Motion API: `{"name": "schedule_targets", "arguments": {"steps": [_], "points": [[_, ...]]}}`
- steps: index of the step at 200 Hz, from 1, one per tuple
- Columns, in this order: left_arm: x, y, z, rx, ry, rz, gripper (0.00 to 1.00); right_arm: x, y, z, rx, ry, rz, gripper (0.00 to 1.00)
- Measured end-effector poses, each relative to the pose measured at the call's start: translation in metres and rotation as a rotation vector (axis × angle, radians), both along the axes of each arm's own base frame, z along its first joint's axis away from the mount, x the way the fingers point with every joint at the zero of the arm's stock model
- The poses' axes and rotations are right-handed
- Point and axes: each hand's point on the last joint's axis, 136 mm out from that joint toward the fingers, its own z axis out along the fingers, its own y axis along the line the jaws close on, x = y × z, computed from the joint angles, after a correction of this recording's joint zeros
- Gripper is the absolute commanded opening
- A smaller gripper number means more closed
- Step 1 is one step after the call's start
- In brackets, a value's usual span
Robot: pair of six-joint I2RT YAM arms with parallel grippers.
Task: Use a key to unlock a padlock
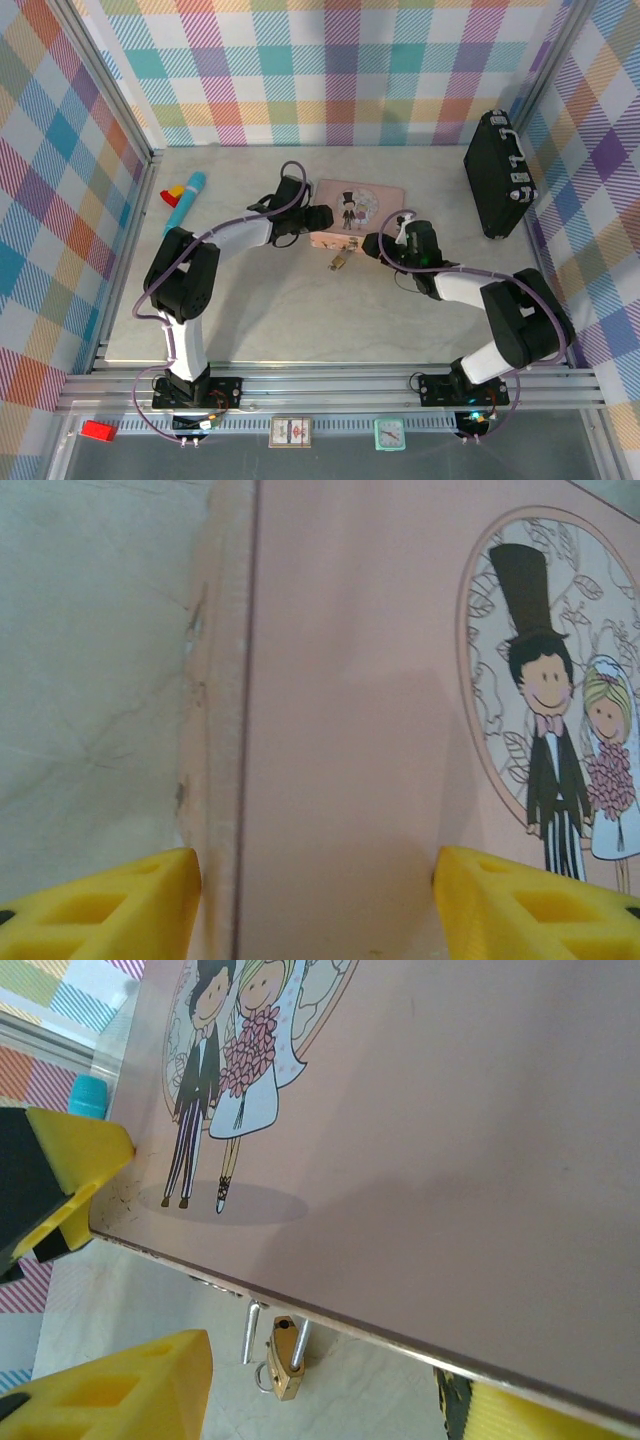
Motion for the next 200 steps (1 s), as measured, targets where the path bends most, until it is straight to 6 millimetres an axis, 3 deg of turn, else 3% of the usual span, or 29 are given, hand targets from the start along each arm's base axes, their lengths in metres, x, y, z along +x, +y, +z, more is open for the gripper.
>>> {"name": "schedule_targets", "arguments": {"steps": [30, 70, 126, 200], "points": [[0.001, 0.001, 0.000, -0.004, -0.003, 0.045, 0.60, 0.001, 0.007, -0.006, 0.055, -0.010, 0.021, 0.60], [0.000, -0.001, 0.000, 0.029, -0.023, 0.105, 0.59, -0.004, 0.007, -0.032, 0.133, 0.016, -0.021, 0.55], [0.001, 0.003, 0.001, 0.035, -0.024, 0.163, 0.59, 0.008, 0.008, -0.035, 0.221, -0.045, -0.085, 0.47], [0.003, 0.008, 0.001, 0.038, -0.024, 0.200, 0.59, 0.006, 0.018, -0.029, 0.218, -0.080, -0.084, 0.38]]}}
